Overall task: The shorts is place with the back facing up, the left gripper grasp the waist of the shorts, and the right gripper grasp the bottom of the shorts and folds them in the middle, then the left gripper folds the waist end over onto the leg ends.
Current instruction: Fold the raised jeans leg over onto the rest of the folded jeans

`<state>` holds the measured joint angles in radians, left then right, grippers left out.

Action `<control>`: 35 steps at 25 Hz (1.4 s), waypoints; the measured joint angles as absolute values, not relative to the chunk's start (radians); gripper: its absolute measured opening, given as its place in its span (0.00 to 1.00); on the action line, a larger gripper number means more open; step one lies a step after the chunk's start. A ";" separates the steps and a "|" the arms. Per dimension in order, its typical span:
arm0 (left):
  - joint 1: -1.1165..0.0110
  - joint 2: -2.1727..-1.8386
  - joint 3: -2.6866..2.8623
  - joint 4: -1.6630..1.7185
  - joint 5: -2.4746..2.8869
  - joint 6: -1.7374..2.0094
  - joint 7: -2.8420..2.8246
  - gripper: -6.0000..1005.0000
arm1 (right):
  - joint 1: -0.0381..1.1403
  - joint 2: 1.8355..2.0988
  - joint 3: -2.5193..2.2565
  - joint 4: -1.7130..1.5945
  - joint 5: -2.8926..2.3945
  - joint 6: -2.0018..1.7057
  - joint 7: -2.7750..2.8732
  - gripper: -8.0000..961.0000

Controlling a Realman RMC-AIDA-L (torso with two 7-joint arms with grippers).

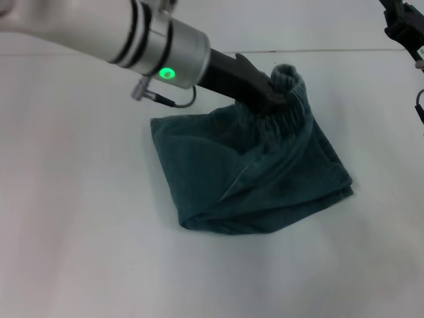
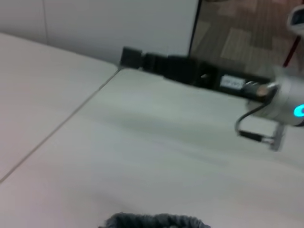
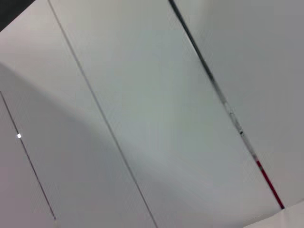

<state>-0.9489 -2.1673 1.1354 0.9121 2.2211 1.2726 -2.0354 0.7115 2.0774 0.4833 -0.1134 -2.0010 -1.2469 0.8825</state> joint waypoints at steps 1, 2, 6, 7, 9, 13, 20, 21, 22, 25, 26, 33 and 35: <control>-0.950 -2.169 1.153 0.889 2.215 1.241 -2.036 0.11 | 0.706 2.077 0.482 -0.112 -1.998 -1.250 0.886 0.02; -0.952 -2.171 1.180 0.855 2.203 1.182 -2.037 0.11 | 0.703 2.077 0.481 -0.112 -1.998 -1.251 0.891 0.02; -0.937 -2.172 1.267 0.784 2.143 1.056 -2.039 0.17 | 0.691 2.079 0.476 -0.111 -1.999 -1.273 0.902 0.02; -0.930 -2.172 1.273 0.781 2.132 1.051 -2.037 0.20 | 0.690 2.080 0.475 -0.111 -2.001 -1.277 0.906 0.02; -0.909 -2.171 1.276 0.789 2.110 1.049 -2.033 0.27 | 0.688 2.079 0.465 -0.113 -2.006 -1.280 0.919 0.02; -0.824 -2.165 1.266 0.856 2.012 1.064 -2.021 0.44 | 0.689 2.072 0.378 -0.143 -2.008 -1.310 0.974 0.02; -0.636 -2.162 1.087 0.960 1.841 1.223 -1.951 0.64 | 0.697 2.051 -0.025 -0.386 -2.005 -1.482 1.275 0.02; -0.605 -2.162 1.023 0.960 1.824 1.280 -1.932 0.66 | 0.691 2.053 -0.068 -0.430 -2.005 -1.503 1.308 0.06; -0.576 -2.161 0.962 0.958 1.814 1.329 -1.914 0.68 | 0.685 2.055 -0.107 -0.467 -2.005 -1.530 1.339 0.10; -0.522 -2.153 0.882 0.955 1.809 1.395 -1.891 0.74 | 0.656 2.049 -0.233 -0.567 -2.009 -1.629 1.405 0.22; -0.501 -2.144 0.861 0.955 1.809 1.420 -1.884 0.76 | 0.645 2.043 -0.283 -0.599 -2.009 -1.668 1.426 0.24; -0.408 -2.090 0.747 0.938 1.849 1.634 -1.872 0.95 | 0.539 2.018 -0.495 -0.818 -2.010 -1.890 1.536 0.38; -0.392 -2.089 0.716 0.951 1.889 1.691 -1.871 0.95 | 0.508 2.014 -0.529 -0.839 -2.012 -1.899 1.534 0.42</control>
<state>-0.3924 -2.0892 0.7161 0.9510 1.8888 1.6910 -1.8707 0.5075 2.0142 -0.5288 -0.8394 -2.0121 -1.8994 1.5338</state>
